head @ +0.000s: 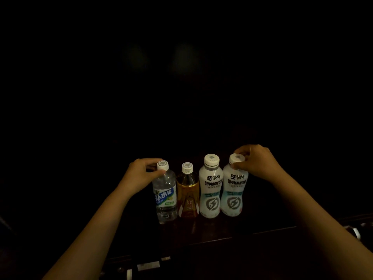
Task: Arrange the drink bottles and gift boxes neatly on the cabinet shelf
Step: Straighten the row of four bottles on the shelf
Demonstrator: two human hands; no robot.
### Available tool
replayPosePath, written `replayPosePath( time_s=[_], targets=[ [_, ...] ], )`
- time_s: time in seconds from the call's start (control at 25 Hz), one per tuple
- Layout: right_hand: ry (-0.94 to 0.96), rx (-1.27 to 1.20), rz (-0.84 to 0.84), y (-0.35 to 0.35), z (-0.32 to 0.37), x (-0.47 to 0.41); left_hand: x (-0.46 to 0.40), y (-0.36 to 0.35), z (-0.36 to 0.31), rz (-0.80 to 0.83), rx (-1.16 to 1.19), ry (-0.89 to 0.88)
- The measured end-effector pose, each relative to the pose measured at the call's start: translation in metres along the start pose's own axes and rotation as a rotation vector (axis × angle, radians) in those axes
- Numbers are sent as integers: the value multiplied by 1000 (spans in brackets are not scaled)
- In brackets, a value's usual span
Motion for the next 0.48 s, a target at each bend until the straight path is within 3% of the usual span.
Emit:
replayPosePath(
  time_s=[0.48],
  targets=[
    [33, -18, 35, -3, 2, 1, 5, 3, 0, -51, 39, 14]
  ],
)
Point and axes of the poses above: each hand's wrist, its own x-axis away from the middle knuckle, its own y-axis out of the back of the hand, z = x × y, the point moved 10 cm from there along -x, towards the middle knuckle, and after that the axes turned 11 degrees about x, right-handed, at the moved point
